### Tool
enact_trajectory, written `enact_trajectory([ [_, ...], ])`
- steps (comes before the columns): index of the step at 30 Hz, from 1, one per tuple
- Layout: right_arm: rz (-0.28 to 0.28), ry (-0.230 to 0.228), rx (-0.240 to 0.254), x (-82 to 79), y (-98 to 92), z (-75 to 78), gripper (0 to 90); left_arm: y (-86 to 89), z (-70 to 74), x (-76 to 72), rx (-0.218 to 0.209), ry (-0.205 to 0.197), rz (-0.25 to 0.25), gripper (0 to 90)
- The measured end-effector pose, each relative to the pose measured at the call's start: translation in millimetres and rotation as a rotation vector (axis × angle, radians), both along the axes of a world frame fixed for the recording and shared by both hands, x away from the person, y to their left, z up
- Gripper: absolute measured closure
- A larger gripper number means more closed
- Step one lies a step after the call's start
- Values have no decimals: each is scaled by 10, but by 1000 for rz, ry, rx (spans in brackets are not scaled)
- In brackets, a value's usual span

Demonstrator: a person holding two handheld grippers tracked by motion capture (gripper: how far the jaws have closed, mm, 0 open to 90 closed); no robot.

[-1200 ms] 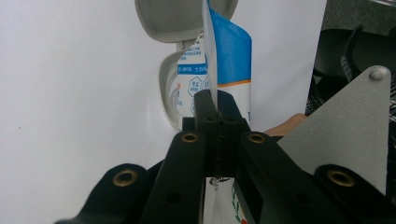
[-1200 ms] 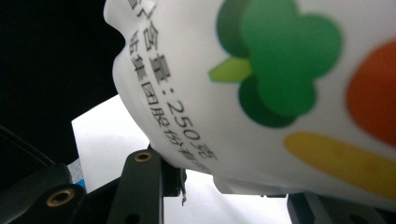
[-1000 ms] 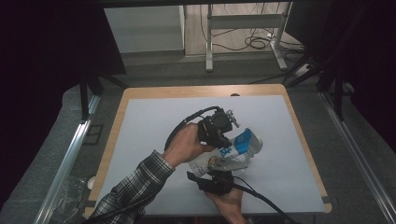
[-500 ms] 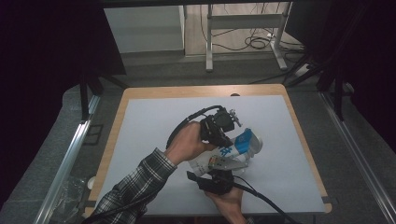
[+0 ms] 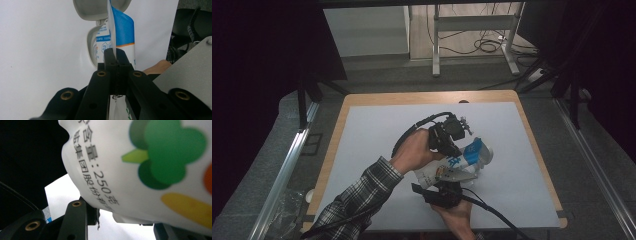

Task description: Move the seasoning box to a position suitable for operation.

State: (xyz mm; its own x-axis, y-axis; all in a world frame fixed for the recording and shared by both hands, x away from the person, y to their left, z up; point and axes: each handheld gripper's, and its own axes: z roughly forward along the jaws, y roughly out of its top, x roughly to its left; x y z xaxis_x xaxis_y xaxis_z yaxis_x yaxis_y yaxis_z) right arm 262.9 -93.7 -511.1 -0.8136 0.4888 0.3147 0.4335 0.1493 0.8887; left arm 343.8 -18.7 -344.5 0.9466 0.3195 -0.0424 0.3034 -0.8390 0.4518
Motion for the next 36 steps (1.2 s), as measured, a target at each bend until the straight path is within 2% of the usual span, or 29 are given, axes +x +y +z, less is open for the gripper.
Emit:
enact_trajectory([
  [25,12,3,16,1,5,43,599,-84,-21,50,40,5,-3,900],
  [29,14,-11,23,-8,20,60,599,-97,-36,55,44,7,-5,900],
  [36,16,-6,23,-6,26,56,599,-95,-45,62,45,12,-2,900],
])
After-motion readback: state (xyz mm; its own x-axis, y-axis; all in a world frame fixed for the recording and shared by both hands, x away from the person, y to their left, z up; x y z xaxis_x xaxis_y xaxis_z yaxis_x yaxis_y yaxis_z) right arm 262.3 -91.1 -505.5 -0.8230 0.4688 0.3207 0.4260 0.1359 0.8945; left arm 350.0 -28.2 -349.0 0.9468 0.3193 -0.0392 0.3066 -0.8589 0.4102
